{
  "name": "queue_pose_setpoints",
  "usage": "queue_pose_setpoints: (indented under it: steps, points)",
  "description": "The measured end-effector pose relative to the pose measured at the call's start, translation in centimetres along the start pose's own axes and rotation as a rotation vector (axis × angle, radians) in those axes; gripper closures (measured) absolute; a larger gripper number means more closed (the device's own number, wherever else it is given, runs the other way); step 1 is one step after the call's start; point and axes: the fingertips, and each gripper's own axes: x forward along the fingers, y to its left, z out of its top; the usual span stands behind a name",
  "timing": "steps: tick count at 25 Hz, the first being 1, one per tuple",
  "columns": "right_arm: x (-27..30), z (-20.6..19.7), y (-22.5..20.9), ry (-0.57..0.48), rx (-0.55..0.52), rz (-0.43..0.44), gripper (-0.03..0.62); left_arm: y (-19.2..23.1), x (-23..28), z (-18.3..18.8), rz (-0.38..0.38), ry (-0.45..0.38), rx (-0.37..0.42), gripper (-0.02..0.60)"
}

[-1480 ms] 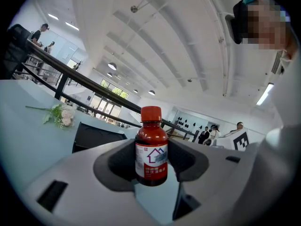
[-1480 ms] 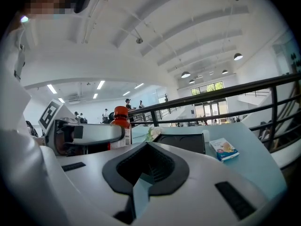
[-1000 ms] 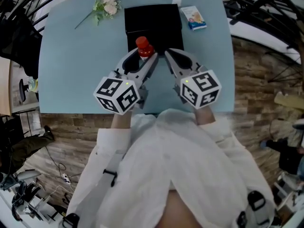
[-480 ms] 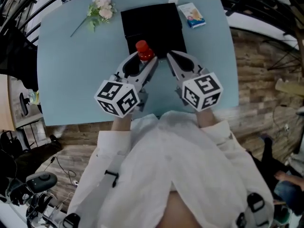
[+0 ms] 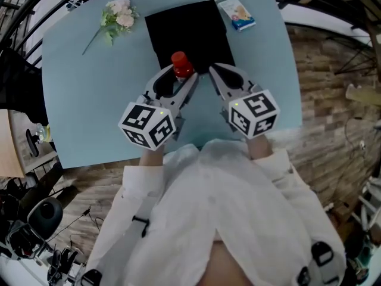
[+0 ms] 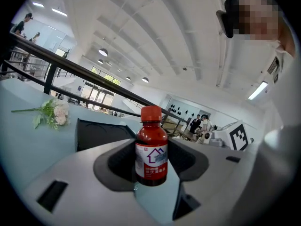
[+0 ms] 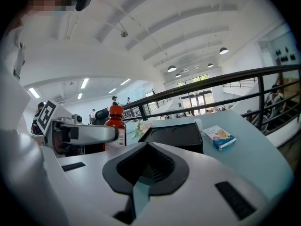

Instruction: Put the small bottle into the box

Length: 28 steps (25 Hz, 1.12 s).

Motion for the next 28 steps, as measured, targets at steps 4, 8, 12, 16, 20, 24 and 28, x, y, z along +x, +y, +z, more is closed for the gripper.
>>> queue_pose_setpoints:
  steps: [4,8,12,16,20,24,28]
  points:
    - [0.1,-0.2,-0.7,0.009,0.013,-0.007,0.591,0.7,0.5,0.2,0.024,0.039,0.074,0.371]
    - [0.0,-0.5,-1.4,0.017,0.024,-0.013,0.591,1.0,1.2,0.4,0.043,0.085,0.165,0.371]
    - [0.1,-0.6,-2.1,0.023,0.030,-0.027,0.591,1.1,2.2,0.5,0.030,0.142,0.261,0.371]
    - [0.5,-0.9,-3.0,0.030,0.034,-0.037,0.591,1.4,3.4,0.3,0.019,0.191,0.352,0.371]
    - [1.2,-1.2,-3.5,0.046,0.014,-0.051,0.591,2.0,4.7,-0.2,0.006,0.249,0.429,0.371]
    - [1.8,-1.6,-3.9,0.066,-0.003,-0.057,0.591,2.5,5.8,-0.7,-0.002,0.309,0.496,0.371]
    - [2.3,-2.5,-4.0,0.110,-0.049,-0.061,0.591,3.3,6.7,-1.6,-0.002,0.368,0.518,0.371]
